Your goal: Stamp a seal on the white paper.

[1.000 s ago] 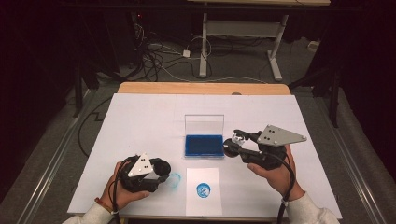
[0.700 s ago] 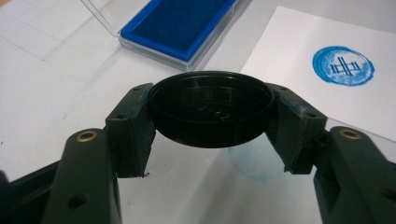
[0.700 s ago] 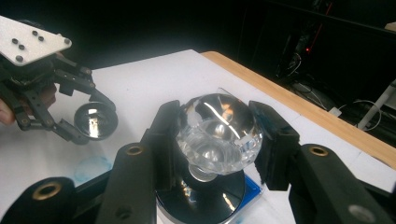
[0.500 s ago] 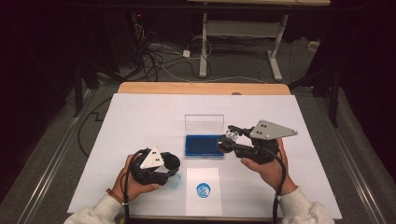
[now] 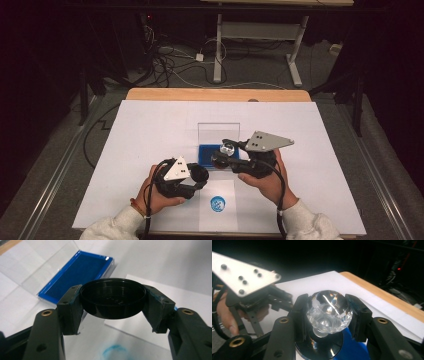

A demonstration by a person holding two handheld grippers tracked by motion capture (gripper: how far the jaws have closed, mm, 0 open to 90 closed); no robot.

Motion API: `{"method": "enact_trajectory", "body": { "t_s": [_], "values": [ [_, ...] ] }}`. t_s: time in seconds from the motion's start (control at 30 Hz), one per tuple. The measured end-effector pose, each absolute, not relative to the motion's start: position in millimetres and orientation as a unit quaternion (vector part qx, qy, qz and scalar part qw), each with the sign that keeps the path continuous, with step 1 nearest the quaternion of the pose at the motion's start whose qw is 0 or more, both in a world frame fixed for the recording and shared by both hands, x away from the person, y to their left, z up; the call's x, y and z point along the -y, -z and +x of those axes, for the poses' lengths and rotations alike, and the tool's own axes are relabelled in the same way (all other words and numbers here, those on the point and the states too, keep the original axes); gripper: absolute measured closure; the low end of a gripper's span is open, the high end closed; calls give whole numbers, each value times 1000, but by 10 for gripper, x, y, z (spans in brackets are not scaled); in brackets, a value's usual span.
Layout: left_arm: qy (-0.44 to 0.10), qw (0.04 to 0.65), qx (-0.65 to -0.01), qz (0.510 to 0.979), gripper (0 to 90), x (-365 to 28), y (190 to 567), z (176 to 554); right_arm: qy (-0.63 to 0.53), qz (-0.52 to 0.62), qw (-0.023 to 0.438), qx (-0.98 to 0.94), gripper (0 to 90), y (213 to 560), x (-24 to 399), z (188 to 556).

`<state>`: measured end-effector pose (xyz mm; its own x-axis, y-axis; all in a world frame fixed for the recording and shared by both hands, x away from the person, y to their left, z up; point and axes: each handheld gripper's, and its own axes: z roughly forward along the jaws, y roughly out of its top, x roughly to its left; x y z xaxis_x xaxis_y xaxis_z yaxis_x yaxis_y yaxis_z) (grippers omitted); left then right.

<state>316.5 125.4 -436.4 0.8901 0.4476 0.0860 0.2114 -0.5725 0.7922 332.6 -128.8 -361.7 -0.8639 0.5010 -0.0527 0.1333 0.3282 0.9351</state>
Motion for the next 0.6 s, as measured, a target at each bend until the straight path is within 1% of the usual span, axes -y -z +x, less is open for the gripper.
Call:
{"method": "enact_trajectory", "body": {
  "t_s": [0.27,0.6],
  "values": [
    [-136,441,-185,868,367,-1202,4335,3147,-547,190,139,-804,568,3716,1126,3292],
    [-126,450,-185,864,368,-1153,4329,3145,-548,184,127,-806,568,3756,1072,3268]
  ]
}}
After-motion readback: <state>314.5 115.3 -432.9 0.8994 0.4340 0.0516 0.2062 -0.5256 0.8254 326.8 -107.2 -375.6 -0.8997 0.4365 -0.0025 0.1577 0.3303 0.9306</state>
